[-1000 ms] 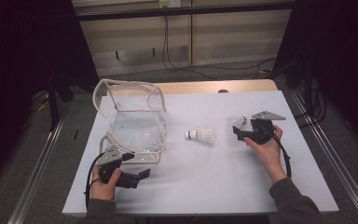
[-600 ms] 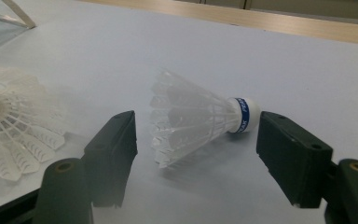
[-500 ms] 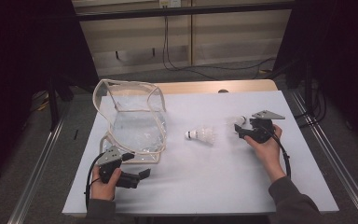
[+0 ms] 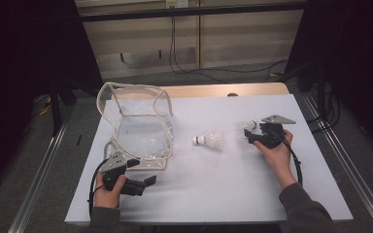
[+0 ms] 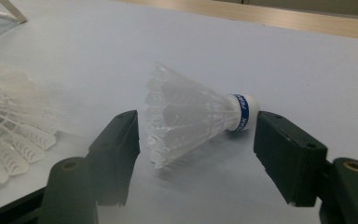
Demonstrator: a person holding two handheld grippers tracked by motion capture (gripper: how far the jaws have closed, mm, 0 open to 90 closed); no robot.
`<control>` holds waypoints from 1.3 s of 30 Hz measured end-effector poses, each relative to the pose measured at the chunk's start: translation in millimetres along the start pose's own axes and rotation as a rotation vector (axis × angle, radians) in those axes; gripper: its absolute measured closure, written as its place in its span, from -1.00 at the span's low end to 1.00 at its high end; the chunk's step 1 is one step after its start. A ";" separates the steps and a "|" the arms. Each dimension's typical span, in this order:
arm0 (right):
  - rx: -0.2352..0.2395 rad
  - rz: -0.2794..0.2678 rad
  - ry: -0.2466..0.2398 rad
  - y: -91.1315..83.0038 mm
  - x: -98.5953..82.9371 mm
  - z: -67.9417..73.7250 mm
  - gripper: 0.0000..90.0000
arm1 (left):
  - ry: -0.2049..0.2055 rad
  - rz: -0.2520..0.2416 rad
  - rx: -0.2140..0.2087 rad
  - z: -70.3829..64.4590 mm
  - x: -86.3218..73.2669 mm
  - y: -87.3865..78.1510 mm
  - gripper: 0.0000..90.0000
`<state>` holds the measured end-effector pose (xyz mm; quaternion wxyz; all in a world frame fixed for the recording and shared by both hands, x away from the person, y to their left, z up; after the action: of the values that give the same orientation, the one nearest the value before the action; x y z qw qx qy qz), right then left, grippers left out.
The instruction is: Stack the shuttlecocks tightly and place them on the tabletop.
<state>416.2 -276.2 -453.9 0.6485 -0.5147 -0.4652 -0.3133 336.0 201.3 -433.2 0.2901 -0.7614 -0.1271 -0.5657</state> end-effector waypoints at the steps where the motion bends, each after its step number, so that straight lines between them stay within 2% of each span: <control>1: -0.002 0.001 -0.004 0.4 -0.1 0.0 -0.31 | 0.000 -0.001 0.000 0.1 0.0 0.0 -0.92; 3: 0.007 0.001 -0.004 1.6 -0.5 0.5 -0.31 | 0.000 -0.001 0.000 0.1 0.0 0.2 -0.92; 10: -0.015 0.011 -0.017 2.9 -0.8 -0.8 -0.25 | -0.001 0.000 -0.001 0.5 -0.3 0.7 -0.92; 12: -0.033 0.010 -0.015 3.0 -1.0 -2.1 -0.19 | -0.001 -0.002 0.000 0.5 -0.3 0.6 -0.92; 14: -0.031 0.011 -0.018 2.9 -1.1 -2.3 -0.15 | -0.001 -0.001 0.001 0.6 -0.3 0.5 -0.92; 19: -0.030 0.021 -0.028 1.5 -0.9 -2.4 0.08 | 0.000 0.001 -0.002 0.5 -0.4 0.9 -0.92; 30: -0.003 0.041 -0.054 -6.2 -3.1 -6.9 0.86 | 0.000 0.001 -0.001 0.6 -0.5 0.6 -0.92; 34: 0.009 0.025 -0.061 -11.7 -2.5 -9.0 0.98 | 0.002 0.003 0.000 0.3 -0.3 0.8 -0.92; 39: 0.043 0.014 -0.037 -18.0 -1.6 -9.1 1.00 | 0.002 0.000 -0.001 0.4 -0.1 0.4 -0.92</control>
<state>402.2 -290.0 -449.0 0.6531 -0.5093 -0.4801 -0.2892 336.4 201.2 -433.5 0.2900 -0.7608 -0.1264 -0.5666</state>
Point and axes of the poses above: each handheld gripper's, and its own axes: y roughly forward along the jaws, x roughly out of its top, z roughly to its left, the point moved 1 cm from there along y, roughly forward along the jaws, and after that the axes turned 11 degrees about -z, right-handed, at the moved point
